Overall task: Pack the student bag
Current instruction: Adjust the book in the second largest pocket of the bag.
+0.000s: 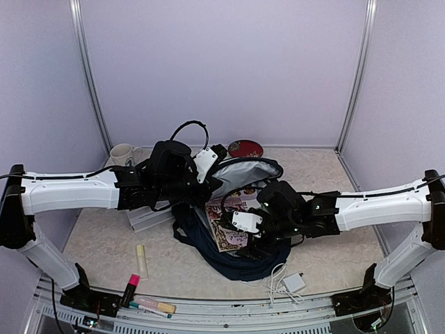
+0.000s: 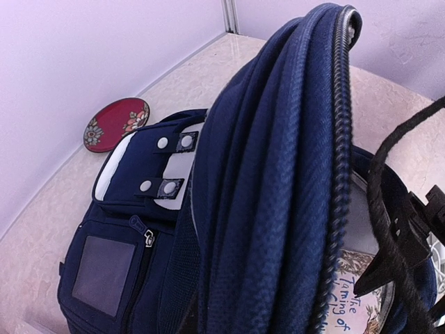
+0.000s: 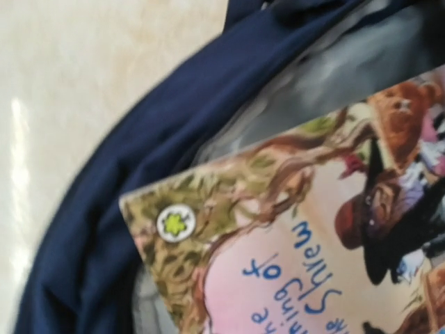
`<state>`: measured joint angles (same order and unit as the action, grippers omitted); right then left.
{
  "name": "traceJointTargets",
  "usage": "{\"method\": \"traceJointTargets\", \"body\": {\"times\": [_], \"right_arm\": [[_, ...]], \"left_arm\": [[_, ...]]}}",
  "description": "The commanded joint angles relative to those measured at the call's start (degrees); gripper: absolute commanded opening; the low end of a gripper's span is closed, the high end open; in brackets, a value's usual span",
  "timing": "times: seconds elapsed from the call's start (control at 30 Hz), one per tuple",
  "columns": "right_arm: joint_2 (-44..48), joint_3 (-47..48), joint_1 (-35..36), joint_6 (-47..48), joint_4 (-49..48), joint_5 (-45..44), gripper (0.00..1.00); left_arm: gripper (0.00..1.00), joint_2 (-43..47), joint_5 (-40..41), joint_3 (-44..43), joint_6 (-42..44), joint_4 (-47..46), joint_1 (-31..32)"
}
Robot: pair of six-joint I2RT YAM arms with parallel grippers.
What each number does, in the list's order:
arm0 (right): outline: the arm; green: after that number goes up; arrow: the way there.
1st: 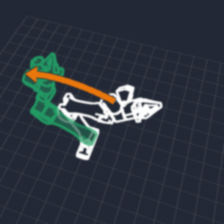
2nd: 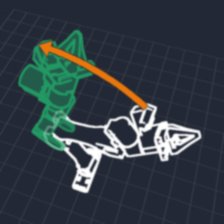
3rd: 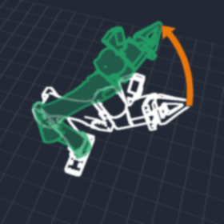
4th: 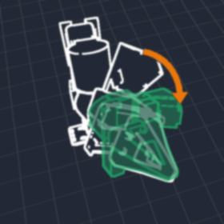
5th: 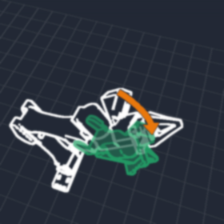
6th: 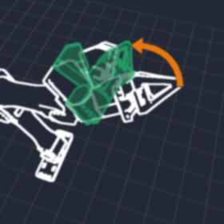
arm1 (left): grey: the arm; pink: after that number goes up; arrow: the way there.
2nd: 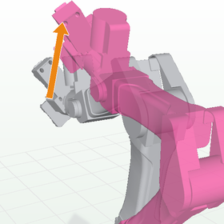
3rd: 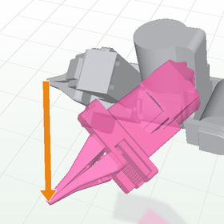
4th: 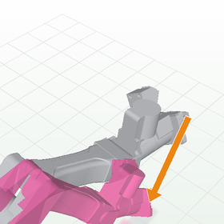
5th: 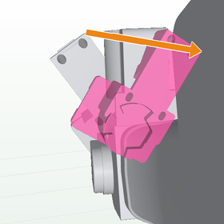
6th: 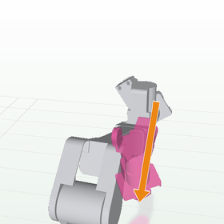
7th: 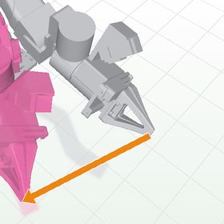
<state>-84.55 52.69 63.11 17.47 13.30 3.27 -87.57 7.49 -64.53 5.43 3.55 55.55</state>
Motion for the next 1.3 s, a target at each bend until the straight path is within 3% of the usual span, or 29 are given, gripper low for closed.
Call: {"method": "traceJointTargets", "body": {"times": [0.0,0.1,0.3,0.4,0.5,0.73,0.83,1.1,1.17,1.27], "right_arm": [[-2.36,-0.59,0.56,11.65,-2.22,-3.52,0.78],[-3.95,-2.15,0.61,14.52,-5.89,-5.39,0.74],[-7.27,-3.77,0.61,16.18,-13.9,-13.42,0.52],[-10.79,-2.18,0.54,16.25,-19.31,-22.81,0.42],[-15.41,0.58,0.21,17.44,-22.3,-30.28,0.39],[-22.44,4.8,-3.68,17.65,-27.11,-35.97,0.36],[-22.38,5.67,-4.6,16.7,-29.58,-36.52,0.4],[-17.49,2.04,-1.41,16.7,-28.94,-33.75,0.64],[-12.93,-1.8,1.54,17.6,-30.26,-29.5,0.74],[-4.99,-4.47,4.14,11.64,-26.45,-19.44,0.81]], "left_arm": [[0.0,3.34,-1.31,-2.04,-0.74,-5.11,1.04],[0.0,3.4,-1.14,-2.02,-0.27,-4.88,1.22],[0.0,3.38,-1.62,-2.06,-0.25,-4.94,1.3],[0.0,3.08,-2.09,-2.1,-0.1,-5.05,1.47],[0.0,2.89,-2.42,-2.26,0.41,-5.12,1.66],[0.0,3.18,-1.64,-1.71,1.6,-4.92,1.84],[0.0,3.89,-0.98,-0.93,1.8,-5.43,1.84],[0.0,3.74,-0.41,-0.76,0.5,-5.57,0.79],[0.0,3.62,-0.59,-0.75,-0.15,-5.49,0.26],[0.0,3.54,-0.49,-0.56,-0.5,-5.49,-0.11]]}}
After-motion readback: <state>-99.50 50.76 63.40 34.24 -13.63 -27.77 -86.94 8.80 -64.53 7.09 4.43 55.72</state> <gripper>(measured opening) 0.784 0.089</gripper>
